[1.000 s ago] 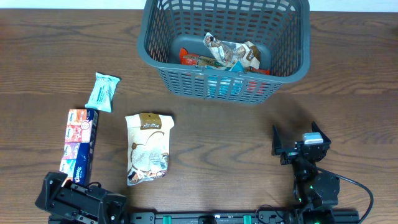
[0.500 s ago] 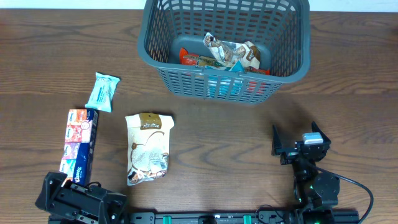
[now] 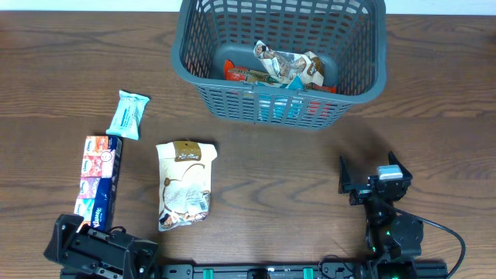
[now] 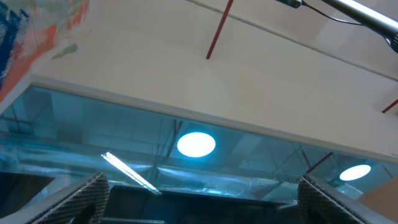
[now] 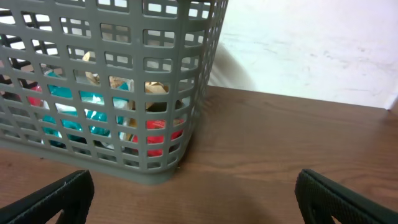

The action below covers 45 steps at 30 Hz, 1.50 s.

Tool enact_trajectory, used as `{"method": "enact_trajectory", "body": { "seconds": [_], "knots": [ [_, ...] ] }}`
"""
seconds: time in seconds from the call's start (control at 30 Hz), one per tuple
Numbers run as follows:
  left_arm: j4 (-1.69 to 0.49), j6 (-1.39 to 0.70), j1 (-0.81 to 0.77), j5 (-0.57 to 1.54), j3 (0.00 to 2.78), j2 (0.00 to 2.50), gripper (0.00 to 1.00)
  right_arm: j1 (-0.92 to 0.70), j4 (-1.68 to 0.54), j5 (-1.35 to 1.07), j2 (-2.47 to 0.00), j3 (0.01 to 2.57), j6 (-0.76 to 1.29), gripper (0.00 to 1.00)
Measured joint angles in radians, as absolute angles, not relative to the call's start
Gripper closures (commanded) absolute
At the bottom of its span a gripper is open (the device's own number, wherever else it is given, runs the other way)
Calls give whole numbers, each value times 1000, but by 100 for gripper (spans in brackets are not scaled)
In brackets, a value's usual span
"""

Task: Pack container

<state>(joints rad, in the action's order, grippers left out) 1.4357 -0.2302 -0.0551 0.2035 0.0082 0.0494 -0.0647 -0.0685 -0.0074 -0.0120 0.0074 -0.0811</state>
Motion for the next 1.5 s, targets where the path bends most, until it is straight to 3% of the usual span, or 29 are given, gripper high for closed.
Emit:
{"method": "enact_trajectory", "body": {
  "seconds": [1.13, 1.5],
  "knots": [
    [1418, -230, -55, 202, 8, 49, 5, -65, -68, -7, -12, 7, -81, 1],
    [1486, -229, -55, 69, 8, 49, 5, -65, -68, -7, -12, 7, -81, 1]
  ]
}}
